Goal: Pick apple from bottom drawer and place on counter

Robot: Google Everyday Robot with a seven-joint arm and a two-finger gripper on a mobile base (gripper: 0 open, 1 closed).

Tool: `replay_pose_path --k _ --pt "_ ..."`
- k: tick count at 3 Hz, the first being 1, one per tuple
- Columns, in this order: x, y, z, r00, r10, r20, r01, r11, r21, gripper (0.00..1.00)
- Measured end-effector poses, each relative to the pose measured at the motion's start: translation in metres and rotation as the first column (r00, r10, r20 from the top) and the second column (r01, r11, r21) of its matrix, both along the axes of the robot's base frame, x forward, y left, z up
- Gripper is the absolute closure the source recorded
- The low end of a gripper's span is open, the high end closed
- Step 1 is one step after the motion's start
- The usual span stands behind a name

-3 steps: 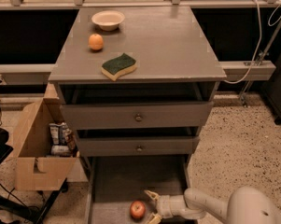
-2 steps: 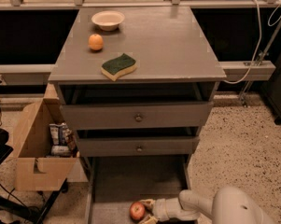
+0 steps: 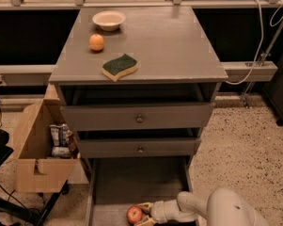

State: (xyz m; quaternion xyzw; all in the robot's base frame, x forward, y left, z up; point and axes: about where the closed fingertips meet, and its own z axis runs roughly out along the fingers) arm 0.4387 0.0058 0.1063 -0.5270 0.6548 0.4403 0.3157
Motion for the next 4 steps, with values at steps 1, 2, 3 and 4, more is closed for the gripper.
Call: replay_pose_path --k 1,2,3,4 --pt "0.0 0.0 0.0001 1.0 0.0 0.0 0.0 1.0 0.0 0.95" --pt "0.0 0.0 0.0001 1.0 0.0 0.0 0.0 1.0 0.0 1.0" --pt "0.0 0.0 0.0001 1.0 0.0 0.0 0.0 1.0 0.0 1.0" --pt "0.0 0.0 0.0002 1.0 0.0 0.0 0.0 1.0 0.0 0.97"
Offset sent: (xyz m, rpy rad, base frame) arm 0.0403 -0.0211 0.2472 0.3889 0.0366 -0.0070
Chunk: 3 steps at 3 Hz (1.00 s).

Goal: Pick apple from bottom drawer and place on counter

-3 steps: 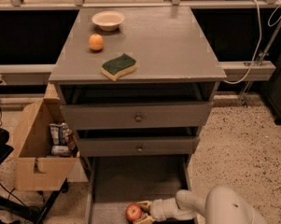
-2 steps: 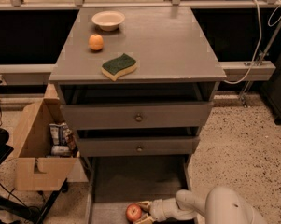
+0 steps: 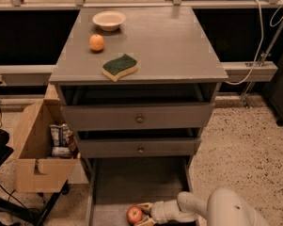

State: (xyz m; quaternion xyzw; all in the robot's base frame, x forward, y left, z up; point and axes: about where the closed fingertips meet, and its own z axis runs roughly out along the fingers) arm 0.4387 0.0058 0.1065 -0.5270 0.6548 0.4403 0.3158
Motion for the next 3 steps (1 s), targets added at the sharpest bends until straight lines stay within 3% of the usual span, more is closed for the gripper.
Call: replay_pose_path --k 1,2,3 --pt "0.0 0.0 0.0 1.0 0.0 0.0 0.0 1.0 0.0 0.75" --pt "-0.0005 0.0006 -0.0001 1.0 0.001 -0.001 -0.001 1.0 0.001 0.43" --pt "-0.0014 0.0017 -0.0004 1.0 0.002 -0.002 -0.002 1.0 0.002 0.2"
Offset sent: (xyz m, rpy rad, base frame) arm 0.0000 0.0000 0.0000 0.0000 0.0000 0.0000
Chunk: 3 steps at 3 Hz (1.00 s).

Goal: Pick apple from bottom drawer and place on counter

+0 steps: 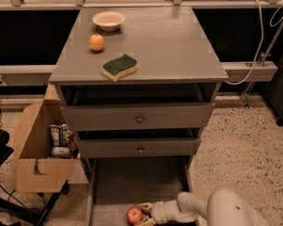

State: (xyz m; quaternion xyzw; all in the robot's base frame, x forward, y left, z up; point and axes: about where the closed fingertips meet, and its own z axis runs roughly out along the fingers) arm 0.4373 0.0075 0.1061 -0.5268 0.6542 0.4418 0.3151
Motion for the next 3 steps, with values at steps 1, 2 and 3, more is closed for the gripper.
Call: replay_pose_path --k 1,2,3 --pt "0.0 0.0 0.0 1.0 0.0 0.0 0.0 1.0 0.0 0.0" --pt "-0.0001 0.0001 0.0001 1.0 0.0 0.0 0.0 1.0 0.0 0.0" --pt "-0.0001 0.0001 0.0051 1.0 0.0 0.0 0.0 1.0 0.0 0.0"
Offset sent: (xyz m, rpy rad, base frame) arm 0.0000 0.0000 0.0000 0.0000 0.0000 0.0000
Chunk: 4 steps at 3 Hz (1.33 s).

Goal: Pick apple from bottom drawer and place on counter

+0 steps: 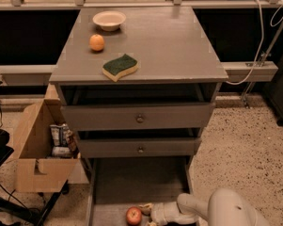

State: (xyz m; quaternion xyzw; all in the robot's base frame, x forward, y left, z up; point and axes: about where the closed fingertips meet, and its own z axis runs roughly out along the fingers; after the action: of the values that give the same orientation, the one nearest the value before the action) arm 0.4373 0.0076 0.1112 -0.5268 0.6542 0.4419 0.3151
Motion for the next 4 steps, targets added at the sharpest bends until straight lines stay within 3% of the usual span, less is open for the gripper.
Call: replay_pose_path --k 2,4 --pt "0.0 0.0 0.0006 1.0 0.0 0.0 0.0 1.0 0.0 0.0" --pt "0.0 0.0 0.0007 1.0 0.0 0.0 0.0 1.0 0.0 0.41"
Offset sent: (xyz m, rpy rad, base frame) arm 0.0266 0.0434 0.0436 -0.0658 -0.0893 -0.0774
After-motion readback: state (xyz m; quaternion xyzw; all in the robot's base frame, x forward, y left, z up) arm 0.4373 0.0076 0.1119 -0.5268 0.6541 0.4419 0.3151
